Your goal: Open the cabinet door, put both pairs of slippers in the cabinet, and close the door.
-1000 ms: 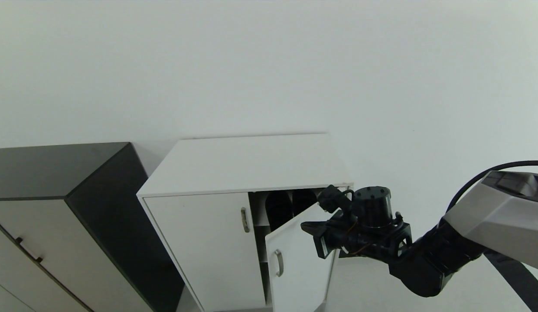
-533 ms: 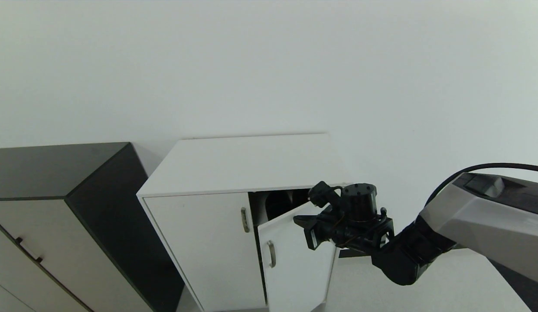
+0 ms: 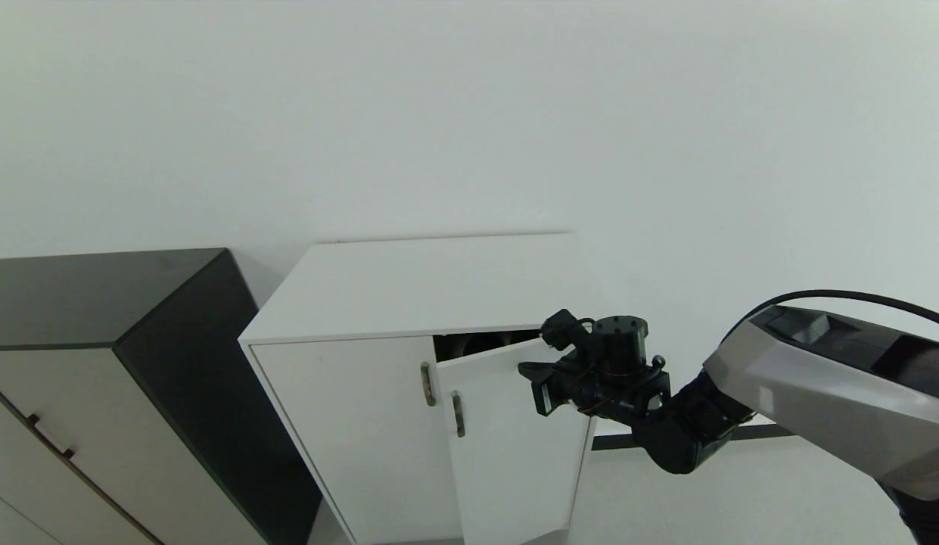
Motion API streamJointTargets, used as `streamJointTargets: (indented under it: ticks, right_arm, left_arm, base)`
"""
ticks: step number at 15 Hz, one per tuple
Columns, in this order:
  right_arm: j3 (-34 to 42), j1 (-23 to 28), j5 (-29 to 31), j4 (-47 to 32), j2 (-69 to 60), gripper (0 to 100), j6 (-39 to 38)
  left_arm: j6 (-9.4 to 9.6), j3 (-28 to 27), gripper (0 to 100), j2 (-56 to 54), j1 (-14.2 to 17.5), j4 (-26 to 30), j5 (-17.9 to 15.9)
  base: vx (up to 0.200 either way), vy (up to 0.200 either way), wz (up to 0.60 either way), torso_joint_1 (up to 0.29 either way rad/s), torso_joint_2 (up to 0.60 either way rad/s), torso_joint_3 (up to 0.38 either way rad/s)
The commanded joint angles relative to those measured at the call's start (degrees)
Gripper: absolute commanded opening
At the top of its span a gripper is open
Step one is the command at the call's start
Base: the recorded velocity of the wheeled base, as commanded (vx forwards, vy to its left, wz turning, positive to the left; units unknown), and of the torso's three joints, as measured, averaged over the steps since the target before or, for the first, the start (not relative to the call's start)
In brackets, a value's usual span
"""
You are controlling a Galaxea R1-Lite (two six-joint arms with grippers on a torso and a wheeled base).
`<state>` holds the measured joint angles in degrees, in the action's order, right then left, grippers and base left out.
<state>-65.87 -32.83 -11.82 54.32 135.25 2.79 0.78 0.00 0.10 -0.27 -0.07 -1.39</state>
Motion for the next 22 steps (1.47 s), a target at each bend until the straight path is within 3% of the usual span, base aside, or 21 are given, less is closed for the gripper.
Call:
streamJointTargets:
  ticks: [1,12,22]
  right_arm:
    - [-2.5,0.6,0.0,0.0,2.3,0,-0.1]
    - [-8.3,3.1,0.0,-2.6,5.1,0,0.0]
    - [-7.7,3.3,0.0,-2.2,5.2,0,0.0]
  left_arm:
    - [-0.08,0.0,0,0.1,0.1,0.0,0.0]
    - [-0.08,0.0,0,0.0,0.0,0.0,0.0]
    - [-0.08,0.0,0,0.0,0.0,0.0,0.0]
  base:
    - [0.0,0.0,0.0,0.0,0.0,0.0]
    - [0.0,0.0,0.0,0.0,0.0,0.0]
    - [0.0,0.0,0.0,0.0,0.0,0.0]
